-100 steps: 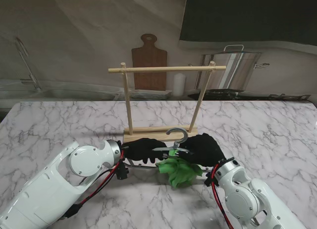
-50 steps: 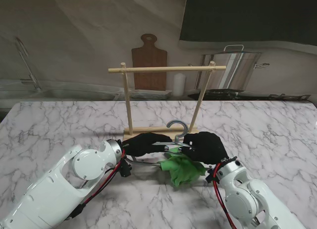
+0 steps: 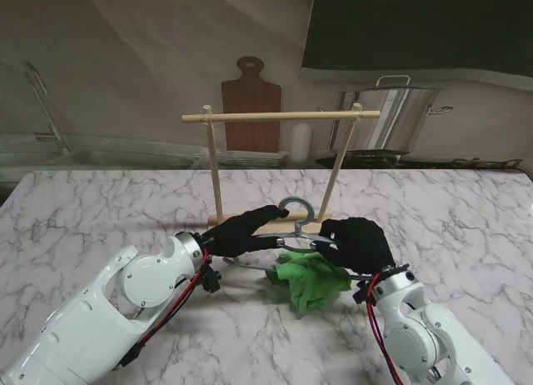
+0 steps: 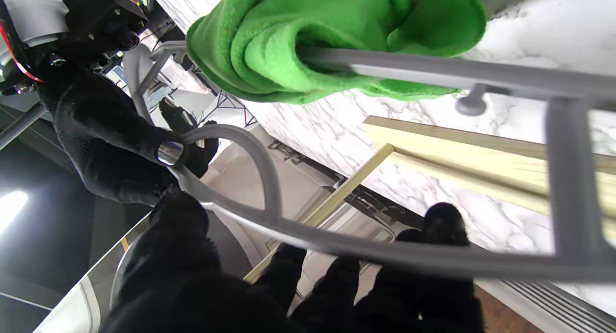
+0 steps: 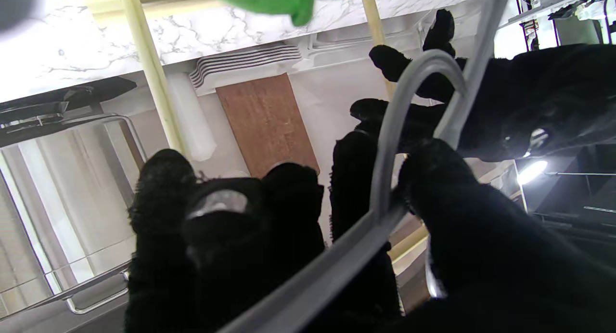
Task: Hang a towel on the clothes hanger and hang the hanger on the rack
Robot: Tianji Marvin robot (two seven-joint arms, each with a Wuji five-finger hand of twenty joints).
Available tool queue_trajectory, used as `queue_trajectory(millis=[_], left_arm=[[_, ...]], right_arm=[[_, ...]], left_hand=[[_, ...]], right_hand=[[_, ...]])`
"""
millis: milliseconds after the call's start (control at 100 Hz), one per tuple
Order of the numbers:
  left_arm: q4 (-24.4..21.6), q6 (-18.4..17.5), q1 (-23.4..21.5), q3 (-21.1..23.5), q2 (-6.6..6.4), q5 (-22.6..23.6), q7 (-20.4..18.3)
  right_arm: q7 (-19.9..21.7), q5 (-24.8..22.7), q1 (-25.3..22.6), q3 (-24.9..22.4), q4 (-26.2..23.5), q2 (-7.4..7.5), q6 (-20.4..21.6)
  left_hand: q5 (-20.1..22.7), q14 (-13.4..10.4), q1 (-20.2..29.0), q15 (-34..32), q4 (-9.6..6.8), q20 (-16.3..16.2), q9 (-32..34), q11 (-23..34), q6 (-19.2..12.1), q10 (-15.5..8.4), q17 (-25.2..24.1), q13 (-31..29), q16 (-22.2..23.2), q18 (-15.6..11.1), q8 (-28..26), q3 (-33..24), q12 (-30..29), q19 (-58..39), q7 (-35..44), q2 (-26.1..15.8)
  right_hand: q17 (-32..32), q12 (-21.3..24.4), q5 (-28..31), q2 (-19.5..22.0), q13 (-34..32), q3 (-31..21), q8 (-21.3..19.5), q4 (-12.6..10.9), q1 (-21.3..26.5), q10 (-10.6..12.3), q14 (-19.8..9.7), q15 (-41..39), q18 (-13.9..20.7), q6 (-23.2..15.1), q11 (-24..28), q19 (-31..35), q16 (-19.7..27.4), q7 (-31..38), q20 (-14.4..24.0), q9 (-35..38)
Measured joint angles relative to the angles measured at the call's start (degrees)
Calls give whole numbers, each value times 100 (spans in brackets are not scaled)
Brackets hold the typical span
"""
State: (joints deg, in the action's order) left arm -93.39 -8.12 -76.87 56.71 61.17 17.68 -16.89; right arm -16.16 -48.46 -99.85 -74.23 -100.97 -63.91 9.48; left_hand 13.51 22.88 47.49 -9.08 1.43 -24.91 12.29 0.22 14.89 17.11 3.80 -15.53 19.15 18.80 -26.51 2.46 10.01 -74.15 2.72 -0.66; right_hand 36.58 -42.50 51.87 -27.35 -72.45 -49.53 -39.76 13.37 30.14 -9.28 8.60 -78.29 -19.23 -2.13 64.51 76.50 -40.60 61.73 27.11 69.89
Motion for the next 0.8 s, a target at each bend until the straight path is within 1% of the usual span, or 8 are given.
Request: queue_trajectory(millis=[160,300,420,460,480,510,710,800], left_arm=[[36,2,45,-67,15,-41,24],[43,-30,7,-41,61,-45,244],[-55,-127,-182,183,113,38,383],[-134,-157,-272,284,118,119,397],[-180,-169,-315,333,118,171,401],[-256,-190,-389,415,117,263,410],[-723,-244,-918,1038,116,603,532],[-886,-262,-1166,1369,115,875,582]], right_arm=[[-92,-4,-12,-7,48,-10,9],[-201,5,-31,-42,69,-32,13],[-373,3,-67,-128,78,-65,11],[-422,-2,-85,-174,76,-80,4],[-445,-5,-95,-197,73,-86,0],[-486,-10,-113,-238,65,-97,-4],[-1014,-88,-214,-503,25,-157,-27],[-1134,-106,-240,-629,-1,-188,-76]], left_hand=[[-158,0,-1,-43,0,-96,0,0,70,7,78,-15,0,1,265,0,-19,2,-138,38],[-216,-8,-1,-50,-1,-156,21,0,76,7,79,-18,-1,1,318,0,-20,2,-179,38],[-210,-72,28,-50,-1,-158,119,8,77,7,65,-18,-1,0,374,0,-19,2,-179,35],[-205,-81,35,-51,-1,-159,193,27,77,7,60,-18,-1,-4,375,0,-20,6,-174,35],[-204,-91,46,-51,-1,-159,193,27,77,7,58,-48,-1,-77,375,0,-19,62,-169,34],[-194,-114,56,-65,-1,-159,193,27,77,7,62,-96,-1,-47,375,0,-19,62,-119,-6],[717,-157,297,-232,-1,-506,955,220,0,-12,70,-446,208,8,268,0,301,63,334,-26],[1279,-159,368,-382,-1,-737,1661,319,-8,-24,219,-880,371,71,42,0,486,63,582,-26]], right_hand=[[5,4,78,-42,-17,0,0,1,0,4,0,-2,0,1,0,45,0,0,0,43],[17,4,135,-45,-18,0,0,2,0,4,0,-4,0,2,0,49,0,0,0,46],[20,6,138,-45,-18,0,1,2,0,4,0,-4,0,2,0,49,0,0,0,51],[20,7,180,-47,-18,0,1,2,0,5,0,-5,0,2,0,49,0,0,0,54],[20,7,192,-48,-18,0,4,2,-1,5,0,-5,0,2,0,49,0,-1,0,55],[22,9,195,-48,-19,0,9,2,-1,5,0,-5,0,2,0,49,0,-1,0,62],[60,78,285,-286,-87,-150,95,2,-9,12,-1,-9,0,80,1,60,0,-2,0,140],[60,81,285,-332,-90,-153,141,-6,-9,13,-1,-9,0,82,2,95,0,-2,0,143]])
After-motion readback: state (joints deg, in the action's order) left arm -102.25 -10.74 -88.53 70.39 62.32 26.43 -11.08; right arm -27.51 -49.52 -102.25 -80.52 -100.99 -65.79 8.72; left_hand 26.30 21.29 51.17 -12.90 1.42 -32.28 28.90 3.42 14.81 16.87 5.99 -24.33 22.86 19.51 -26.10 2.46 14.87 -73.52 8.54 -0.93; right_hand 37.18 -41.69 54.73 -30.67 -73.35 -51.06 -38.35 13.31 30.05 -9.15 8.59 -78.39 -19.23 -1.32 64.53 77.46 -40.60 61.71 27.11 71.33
